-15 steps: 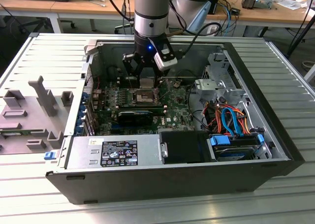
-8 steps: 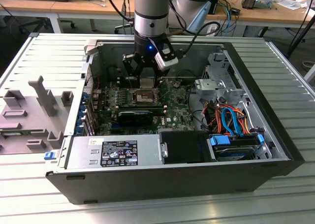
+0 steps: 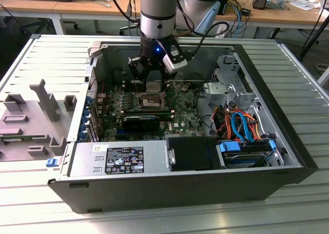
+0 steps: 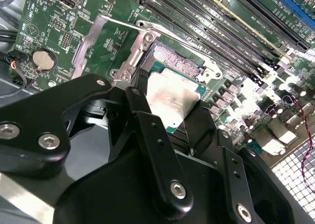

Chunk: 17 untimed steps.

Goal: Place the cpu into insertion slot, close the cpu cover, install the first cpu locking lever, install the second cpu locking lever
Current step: 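Place the cpu into insertion slot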

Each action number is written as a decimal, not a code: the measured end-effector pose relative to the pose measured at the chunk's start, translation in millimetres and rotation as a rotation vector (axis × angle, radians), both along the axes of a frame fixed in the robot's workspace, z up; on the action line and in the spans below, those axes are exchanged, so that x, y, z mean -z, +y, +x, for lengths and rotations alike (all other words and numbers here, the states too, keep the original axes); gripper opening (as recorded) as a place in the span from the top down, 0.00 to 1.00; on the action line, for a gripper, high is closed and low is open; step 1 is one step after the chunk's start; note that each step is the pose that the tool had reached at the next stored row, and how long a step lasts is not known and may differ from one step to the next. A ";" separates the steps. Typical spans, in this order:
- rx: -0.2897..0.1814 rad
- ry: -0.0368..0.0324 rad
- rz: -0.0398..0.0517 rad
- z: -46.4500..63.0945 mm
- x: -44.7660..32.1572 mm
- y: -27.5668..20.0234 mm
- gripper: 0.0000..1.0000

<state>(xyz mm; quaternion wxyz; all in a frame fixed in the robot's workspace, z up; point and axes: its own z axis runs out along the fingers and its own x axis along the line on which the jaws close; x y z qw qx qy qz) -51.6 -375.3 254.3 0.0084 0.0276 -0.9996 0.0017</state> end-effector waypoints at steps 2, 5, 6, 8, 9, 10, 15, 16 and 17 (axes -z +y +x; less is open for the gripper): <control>-0.006 0.0000 0.0000 0.0 0.0 0.0 0.46; -0.015 0.0000 0.0000 0.0 0.0 0.0 0.46; -0.019 0.0000 0.0000 0.0 0.0 0.0 0.46; -0.026 0.0000 0.0000 0.0 0.0 0.0 0.46; -0.028 -0.0001 0.0000 0.0 0.0 0.0 0.46; -0.033 0.0000 0.0000 0.0 0.0 0.0 0.46; -0.054 -0.0001 0.0000 0.0 0.0 0.0 0.46; -0.057 0.0000 0.0000 0.0 0.0 0.0 0.46; -0.060 0.0000 0.0000 0.0 0.0 0.0 0.46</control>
